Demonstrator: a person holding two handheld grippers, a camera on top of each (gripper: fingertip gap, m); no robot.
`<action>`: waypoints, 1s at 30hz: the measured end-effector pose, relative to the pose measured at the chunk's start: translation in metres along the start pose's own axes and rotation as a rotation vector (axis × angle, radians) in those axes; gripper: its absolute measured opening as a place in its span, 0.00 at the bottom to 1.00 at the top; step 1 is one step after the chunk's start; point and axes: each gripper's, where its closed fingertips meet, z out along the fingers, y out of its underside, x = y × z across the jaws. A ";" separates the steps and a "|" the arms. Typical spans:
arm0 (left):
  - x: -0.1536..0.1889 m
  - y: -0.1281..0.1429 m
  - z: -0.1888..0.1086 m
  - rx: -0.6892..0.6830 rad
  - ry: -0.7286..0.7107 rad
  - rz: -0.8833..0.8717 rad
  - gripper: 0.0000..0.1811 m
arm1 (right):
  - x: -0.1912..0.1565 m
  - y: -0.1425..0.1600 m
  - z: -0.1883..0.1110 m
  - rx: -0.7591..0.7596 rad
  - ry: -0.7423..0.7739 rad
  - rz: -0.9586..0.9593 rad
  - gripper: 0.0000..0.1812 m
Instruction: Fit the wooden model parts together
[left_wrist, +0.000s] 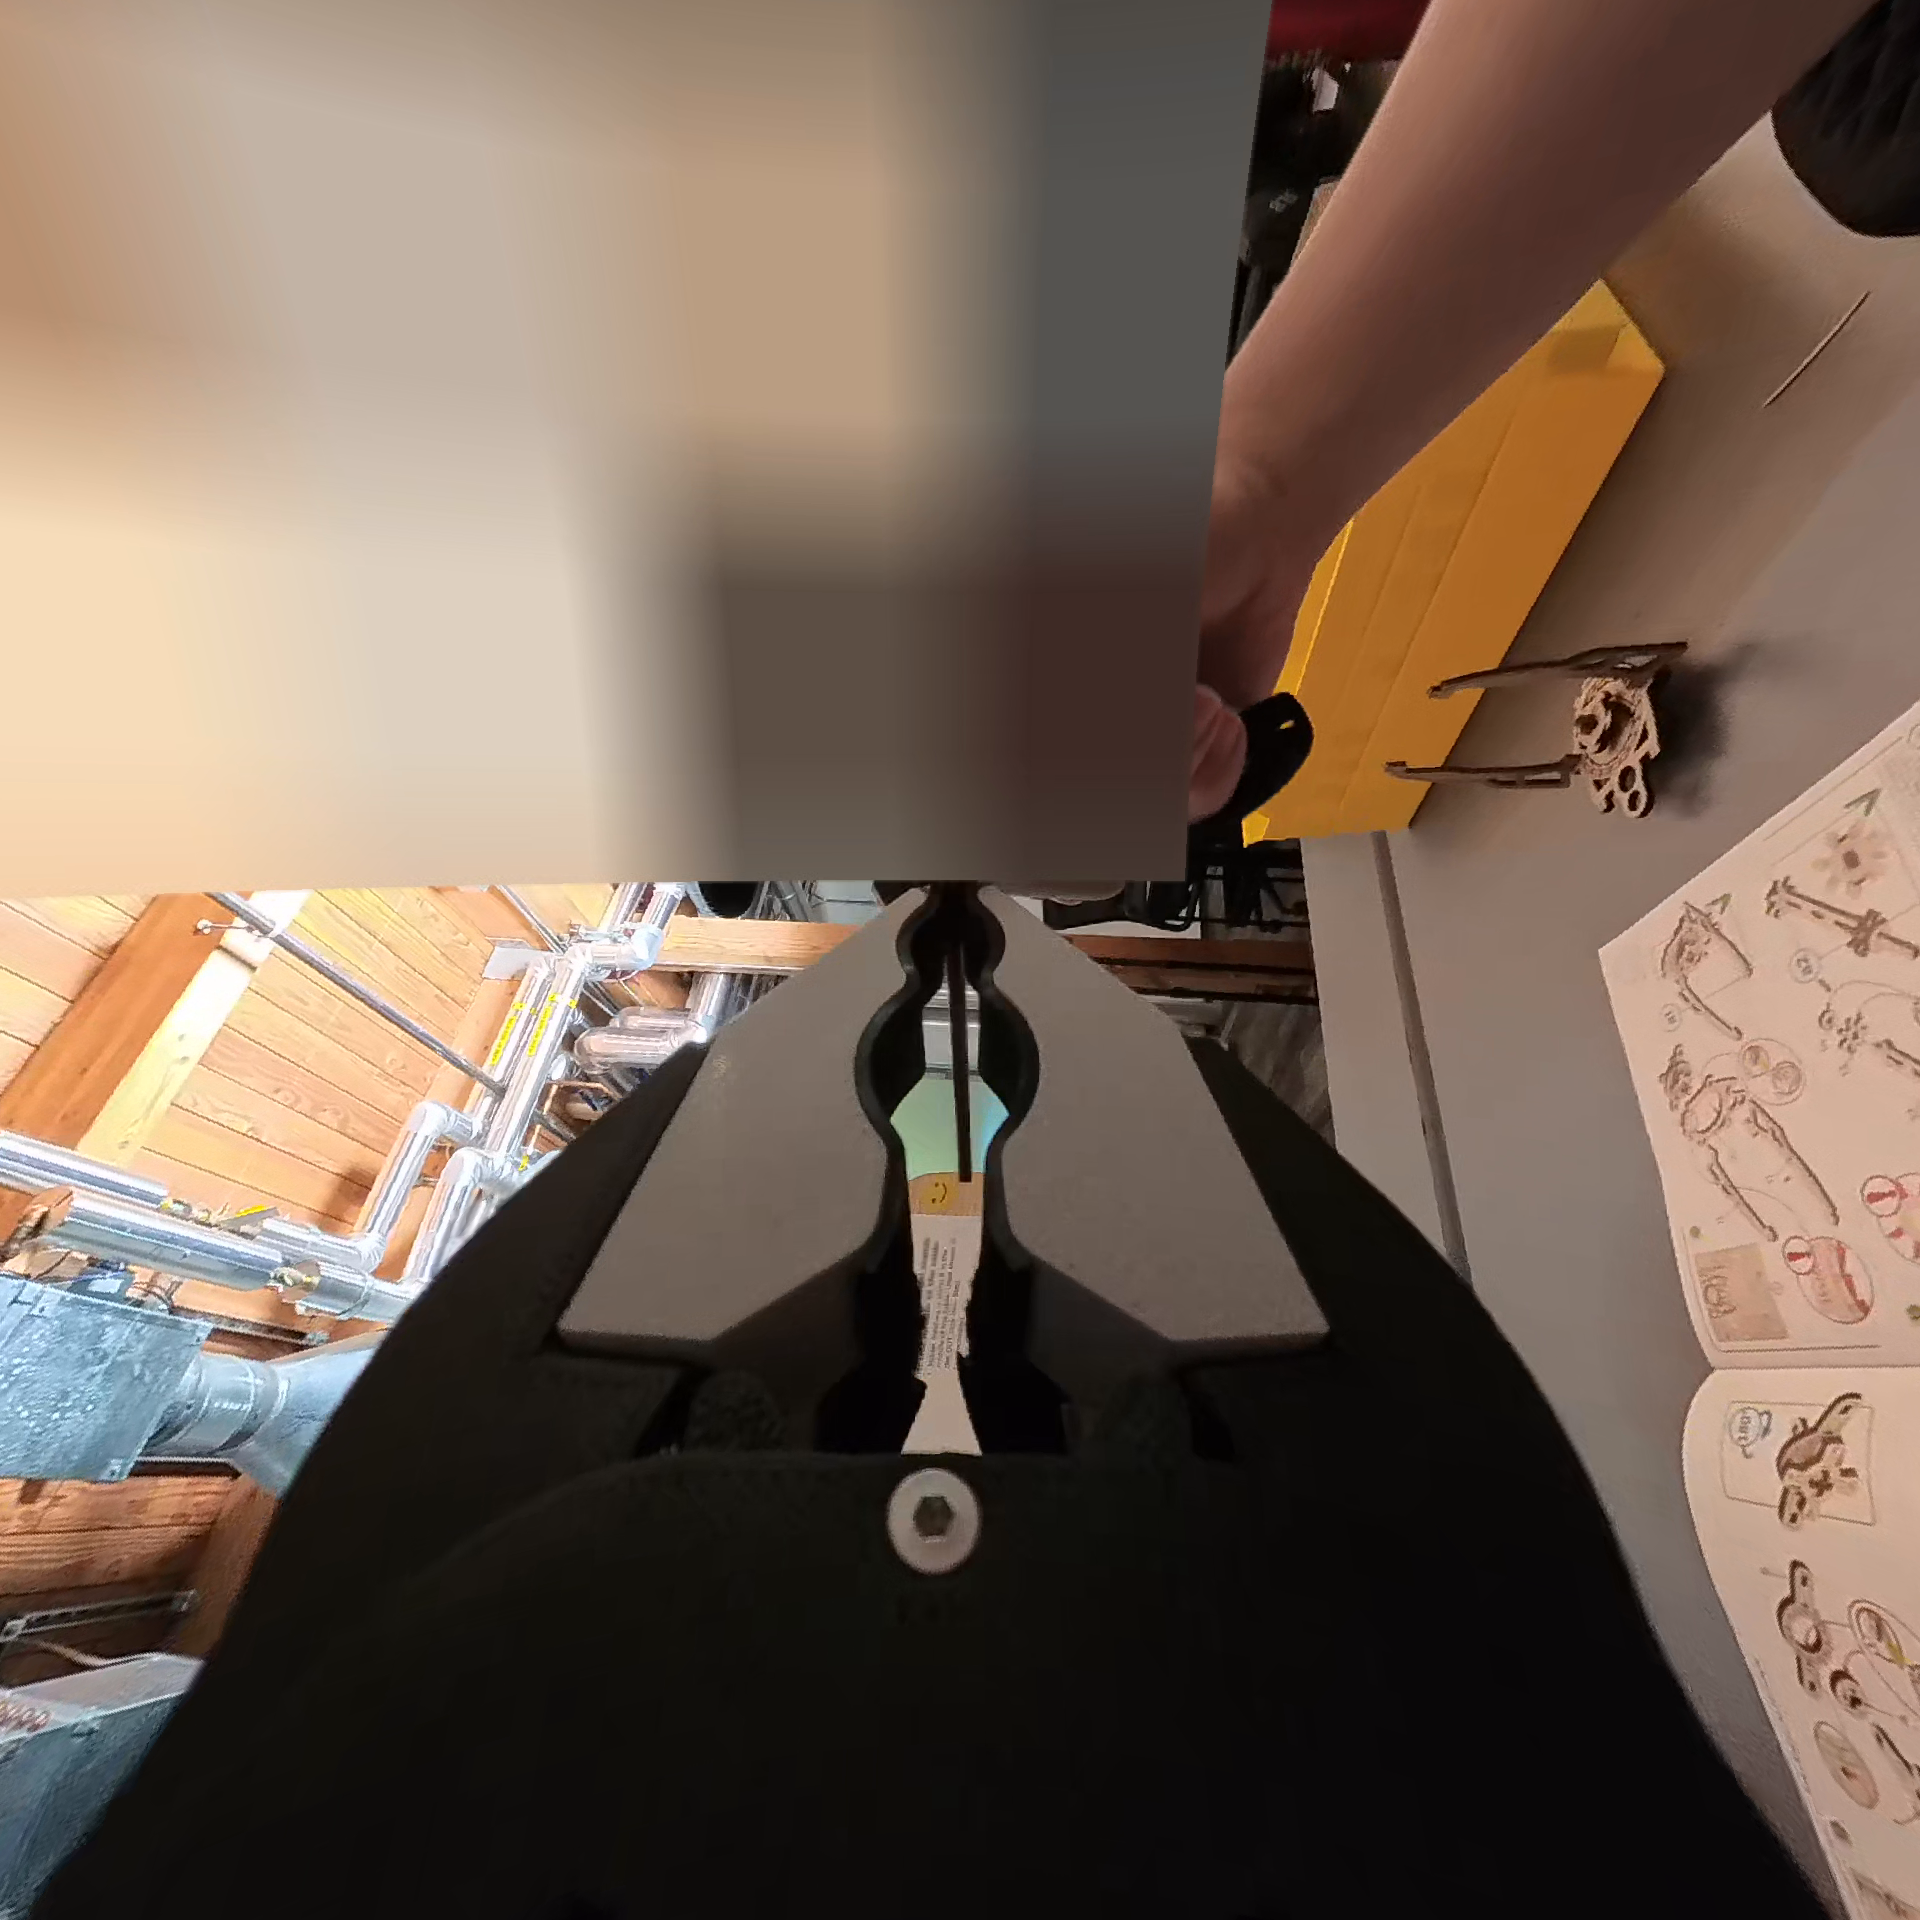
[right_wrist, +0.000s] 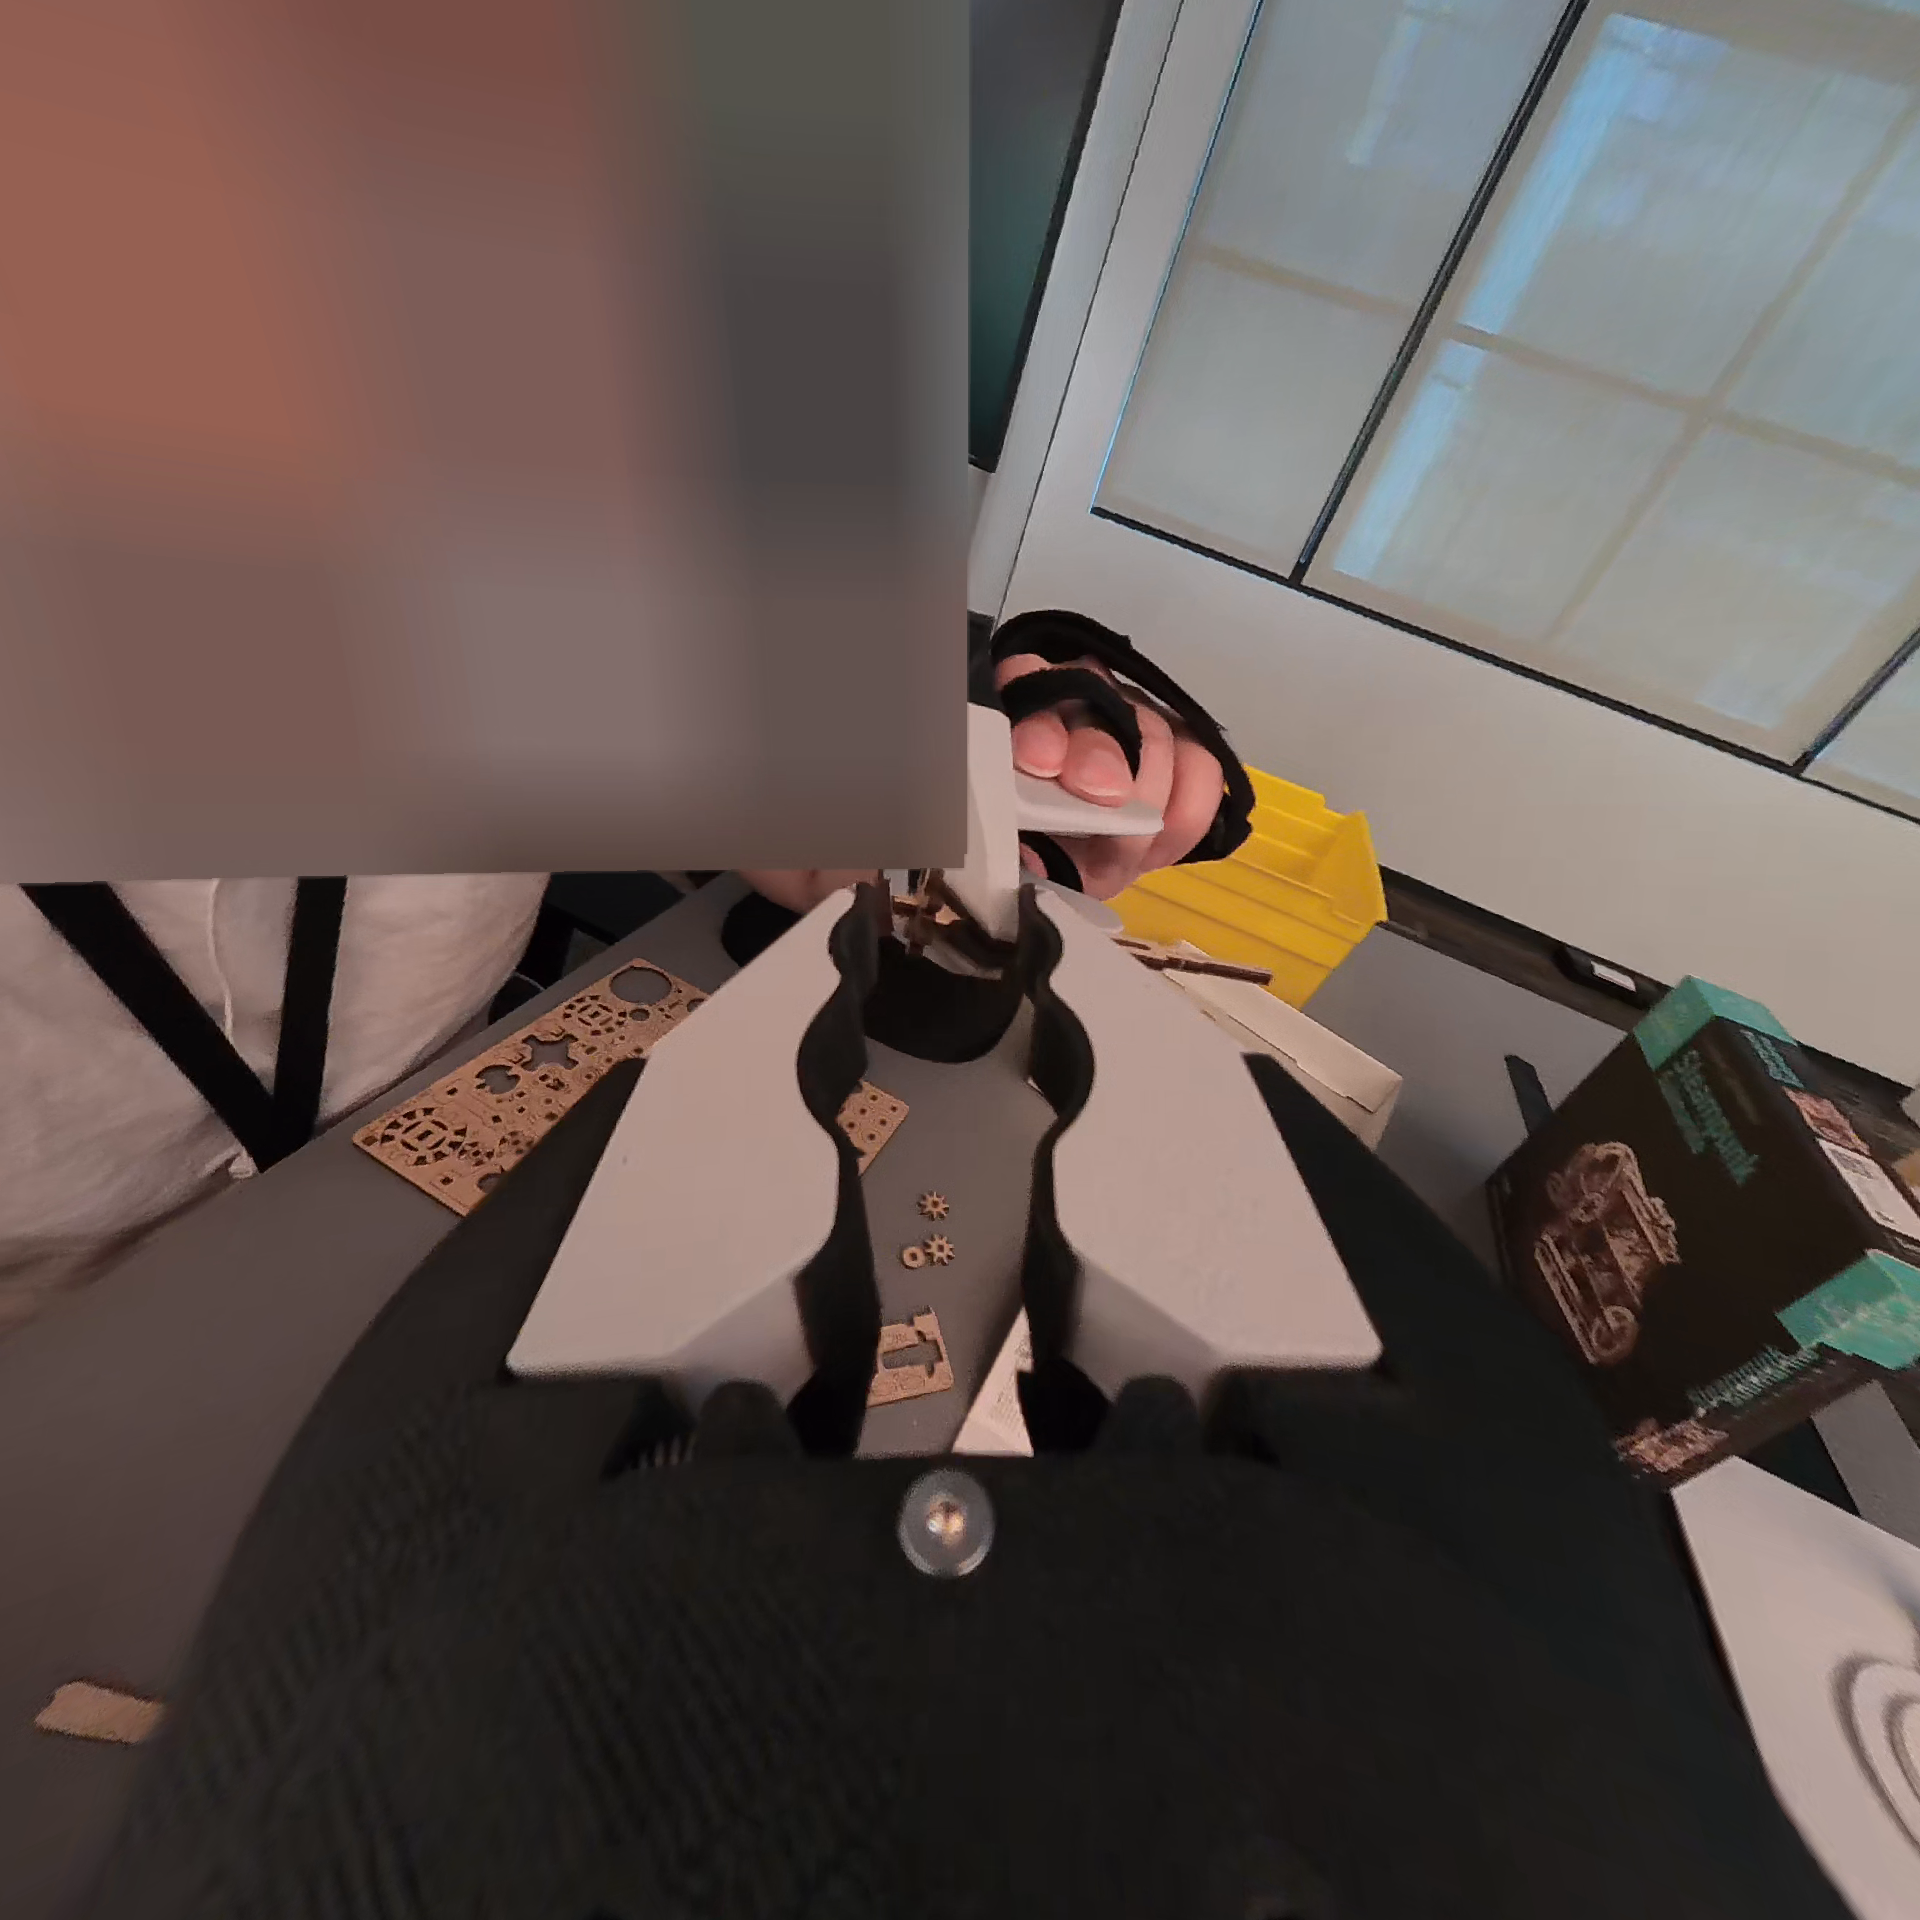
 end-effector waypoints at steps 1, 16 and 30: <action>0.000 -0.001 0.000 0.001 -0.001 0.009 0.00 | -0.001 0.000 0.000 0.007 -0.007 0.006 0.14; -0.012 -0.009 -0.004 0.038 -0.079 0.046 0.00 | -0.008 -0.012 0.005 0.047 -0.007 -0.067 0.14; -0.015 0.003 0.002 -0.005 -0.065 -0.099 0.00 | 0.006 -0.015 -0.002 0.099 0.023 0.056 0.13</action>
